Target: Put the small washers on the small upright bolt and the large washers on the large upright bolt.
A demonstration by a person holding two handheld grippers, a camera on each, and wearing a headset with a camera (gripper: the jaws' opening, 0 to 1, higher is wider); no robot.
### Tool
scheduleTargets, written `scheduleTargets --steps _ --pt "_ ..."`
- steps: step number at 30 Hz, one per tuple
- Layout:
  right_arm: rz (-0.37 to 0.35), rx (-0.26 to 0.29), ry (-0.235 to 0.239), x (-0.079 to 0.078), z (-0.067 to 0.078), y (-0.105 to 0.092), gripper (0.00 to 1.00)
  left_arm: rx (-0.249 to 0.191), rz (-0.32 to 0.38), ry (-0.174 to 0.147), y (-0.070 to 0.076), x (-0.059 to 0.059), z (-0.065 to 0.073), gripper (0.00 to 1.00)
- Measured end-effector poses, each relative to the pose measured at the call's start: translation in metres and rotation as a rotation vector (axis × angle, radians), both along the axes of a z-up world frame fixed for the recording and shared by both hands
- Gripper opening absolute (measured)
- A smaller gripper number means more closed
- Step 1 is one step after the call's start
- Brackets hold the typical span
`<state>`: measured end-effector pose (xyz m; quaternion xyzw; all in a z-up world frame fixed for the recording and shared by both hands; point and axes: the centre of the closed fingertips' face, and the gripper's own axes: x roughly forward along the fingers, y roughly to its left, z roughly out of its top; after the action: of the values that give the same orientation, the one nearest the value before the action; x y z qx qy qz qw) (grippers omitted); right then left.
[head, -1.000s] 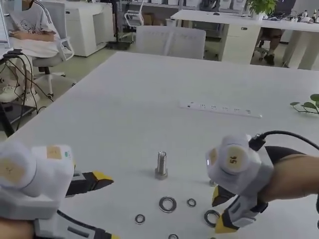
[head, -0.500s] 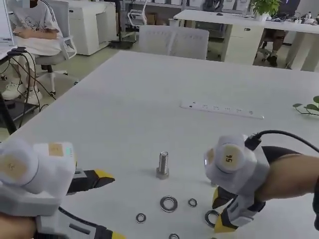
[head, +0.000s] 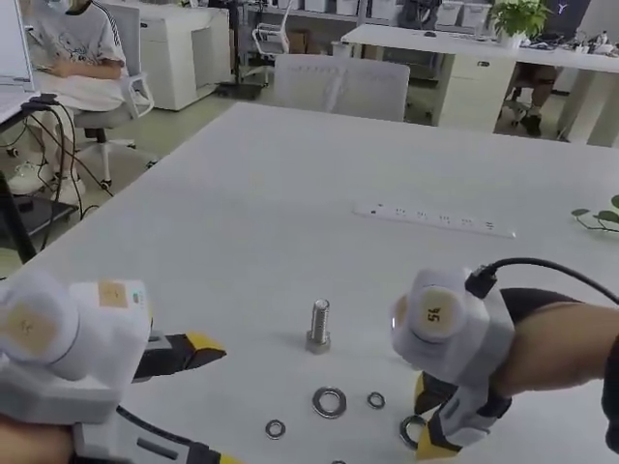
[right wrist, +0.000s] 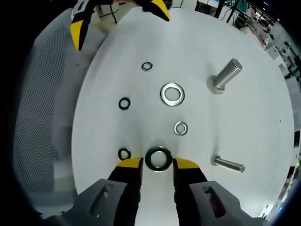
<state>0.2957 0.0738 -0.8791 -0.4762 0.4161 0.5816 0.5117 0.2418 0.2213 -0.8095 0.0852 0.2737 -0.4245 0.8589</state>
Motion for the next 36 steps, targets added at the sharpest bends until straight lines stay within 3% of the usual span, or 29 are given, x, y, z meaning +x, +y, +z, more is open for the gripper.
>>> scheduleTargets --steps 36 --pt "-0.010 -0.021 -0.006 0.0016 0.0035 -0.0001 0.23 0.003 0.016 -0.018 0.0030 0.0001 0.0049 0.84"
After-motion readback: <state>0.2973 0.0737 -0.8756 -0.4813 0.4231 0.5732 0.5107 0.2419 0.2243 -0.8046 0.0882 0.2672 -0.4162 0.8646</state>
